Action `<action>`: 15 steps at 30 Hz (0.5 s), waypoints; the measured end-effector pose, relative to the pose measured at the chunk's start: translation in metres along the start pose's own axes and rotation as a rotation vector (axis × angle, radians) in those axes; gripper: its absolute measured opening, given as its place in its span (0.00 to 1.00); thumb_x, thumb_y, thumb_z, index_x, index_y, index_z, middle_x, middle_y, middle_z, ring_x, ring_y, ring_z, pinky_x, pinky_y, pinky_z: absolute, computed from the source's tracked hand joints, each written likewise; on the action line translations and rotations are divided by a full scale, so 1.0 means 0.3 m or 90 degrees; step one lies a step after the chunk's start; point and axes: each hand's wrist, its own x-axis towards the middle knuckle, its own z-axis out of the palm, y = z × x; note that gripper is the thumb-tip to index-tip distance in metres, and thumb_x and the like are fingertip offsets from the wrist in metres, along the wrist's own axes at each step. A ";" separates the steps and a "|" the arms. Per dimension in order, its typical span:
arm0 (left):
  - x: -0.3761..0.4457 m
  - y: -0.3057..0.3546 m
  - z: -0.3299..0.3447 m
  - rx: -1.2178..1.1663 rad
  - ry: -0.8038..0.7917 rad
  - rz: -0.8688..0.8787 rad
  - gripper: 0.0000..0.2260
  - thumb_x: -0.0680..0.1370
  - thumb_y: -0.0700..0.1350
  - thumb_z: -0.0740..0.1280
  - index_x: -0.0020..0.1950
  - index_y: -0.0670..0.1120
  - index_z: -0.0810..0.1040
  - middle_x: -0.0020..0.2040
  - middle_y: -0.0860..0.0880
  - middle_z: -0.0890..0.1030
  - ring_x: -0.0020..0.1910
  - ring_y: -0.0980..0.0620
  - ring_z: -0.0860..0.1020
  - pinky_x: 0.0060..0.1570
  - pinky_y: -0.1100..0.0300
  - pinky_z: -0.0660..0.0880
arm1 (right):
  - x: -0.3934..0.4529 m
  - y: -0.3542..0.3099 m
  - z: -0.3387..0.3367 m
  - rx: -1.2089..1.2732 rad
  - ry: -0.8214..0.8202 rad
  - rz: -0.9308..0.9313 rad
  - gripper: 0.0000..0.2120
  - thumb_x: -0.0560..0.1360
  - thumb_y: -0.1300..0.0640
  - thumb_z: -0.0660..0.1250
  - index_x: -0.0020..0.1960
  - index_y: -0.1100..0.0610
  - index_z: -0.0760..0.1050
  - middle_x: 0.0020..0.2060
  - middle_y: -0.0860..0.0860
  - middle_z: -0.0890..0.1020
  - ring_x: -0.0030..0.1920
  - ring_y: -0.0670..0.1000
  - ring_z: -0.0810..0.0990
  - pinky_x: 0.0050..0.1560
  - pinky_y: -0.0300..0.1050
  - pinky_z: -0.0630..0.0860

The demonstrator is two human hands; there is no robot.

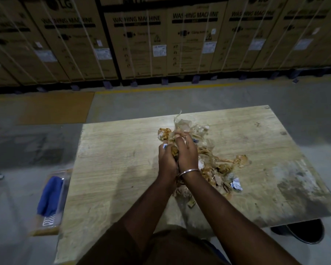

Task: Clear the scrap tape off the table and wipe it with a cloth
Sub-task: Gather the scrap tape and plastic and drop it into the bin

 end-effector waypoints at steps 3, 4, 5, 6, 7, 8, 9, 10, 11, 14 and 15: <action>-0.005 0.009 0.003 -0.042 -0.022 -0.022 0.13 0.81 0.50 0.63 0.58 0.41 0.76 0.61 0.36 0.79 0.57 0.39 0.81 0.52 0.50 0.78 | 0.007 -0.014 0.007 -0.013 0.029 -0.010 0.07 0.75 0.48 0.66 0.51 0.45 0.81 0.48 0.43 0.86 0.53 0.48 0.84 0.60 0.54 0.80; -0.005 0.009 -0.003 -0.061 -0.032 -0.036 0.17 0.79 0.52 0.65 0.60 0.40 0.77 0.65 0.35 0.78 0.60 0.38 0.82 0.53 0.50 0.80 | 0.015 -0.007 0.010 -0.014 0.042 -0.020 0.08 0.75 0.49 0.66 0.51 0.43 0.80 0.46 0.41 0.85 0.51 0.46 0.84 0.58 0.51 0.80; -0.011 0.017 -0.007 -0.087 -0.048 -0.049 0.19 0.81 0.53 0.65 0.64 0.40 0.77 0.68 0.35 0.78 0.63 0.39 0.82 0.56 0.49 0.80 | 0.015 -0.005 0.011 -0.013 0.048 -0.029 0.07 0.74 0.50 0.66 0.51 0.42 0.80 0.45 0.38 0.84 0.50 0.42 0.83 0.55 0.48 0.79; -0.015 0.019 -0.011 -0.102 -0.066 -0.056 0.20 0.83 0.52 0.64 0.69 0.40 0.76 0.69 0.35 0.79 0.64 0.40 0.82 0.60 0.48 0.80 | 0.010 -0.012 0.016 -0.004 0.061 -0.031 0.06 0.74 0.51 0.67 0.49 0.42 0.80 0.44 0.37 0.84 0.48 0.41 0.82 0.54 0.47 0.78; -0.027 0.029 -0.015 -0.118 -0.083 -0.062 0.20 0.85 0.52 0.63 0.71 0.40 0.75 0.69 0.36 0.80 0.65 0.42 0.82 0.65 0.47 0.78 | 0.009 -0.018 0.014 0.008 0.074 -0.024 0.04 0.73 0.50 0.68 0.46 0.43 0.80 0.43 0.39 0.84 0.46 0.43 0.82 0.52 0.49 0.78; -0.033 0.032 -0.022 -0.134 -0.105 -0.070 0.22 0.84 0.54 0.64 0.73 0.42 0.76 0.69 0.38 0.81 0.67 0.43 0.81 0.70 0.46 0.76 | 0.019 -0.021 0.012 0.025 0.088 -0.008 0.04 0.71 0.48 0.69 0.44 0.46 0.80 0.41 0.43 0.84 0.44 0.48 0.82 0.50 0.52 0.78; -0.036 0.033 -0.030 -0.151 -0.123 -0.080 0.23 0.83 0.56 0.65 0.72 0.43 0.77 0.69 0.41 0.81 0.68 0.43 0.81 0.73 0.44 0.74 | 0.027 -0.023 0.008 0.046 0.101 0.015 0.09 0.69 0.45 0.69 0.43 0.49 0.81 0.40 0.48 0.84 0.43 0.54 0.83 0.49 0.55 0.79; -0.042 0.041 -0.036 -0.167 -0.137 -0.087 0.22 0.83 0.57 0.65 0.71 0.45 0.79 0.68 0.42 0.82 0.68 0.43 0.81 0.73 0.44 0.73 | 0.052 -0.007 0.002 0.083 0.119 0.048 0.12 0.67 0.44 0.69 0.42 0.52 0.81 0.40 0.52 0.84 0.44 0.61 0.83 0.48 0.58 0.80; -0.050 0.051 -0.038 -0.174 -0.132 -0.085 0.20 0.84 0.57 0.63 0.69 0.46 0.81 0.67 0.42 0.83 0.67 0.42 0.81 0.72 0.44 0.74 | 0.076 0.005 -0.003 0.133 0.139 0.087 0.12 0.66 0.46 0.70 0.41 0.54 0.82 0.40 0.56 0.84 0.45 0.66 0.84 0.47 0.62 0.81; -0.070 0.071 -0.058 -0.138 -0.109 -0.064 0.22 0.86 0.59 0.58 0.71 0.48 0.79 0.63 0.44 0.86 0.66 0.40 0.82 0.68 0.43 0.76 | 0.125 -0.004 -0.017 0.284 0.168 0.210 0.16 0.68 0.48 0.64 0.49 0.55 0.83 0.50 0.61 0.84 0.47 0.66 0.84 0.35 0.52 0.83; -0.081 0.080 -0.066 -0.120 -0.104 -0.074 0.22 0.86 0.61 0.57 0.69 0.49 0.80 0.60 0.47 0.87 0.64 0.41 0.83 0.64 0.44 0.77 | 0.124 -0.024 -0.023 0.299 0.184 0.239 0.18 0.71 0.48 0.61 0.54 0.56 0.81 0.52 0.60 0.83 0.46 0.62 0.83 0.31 0.47 0.83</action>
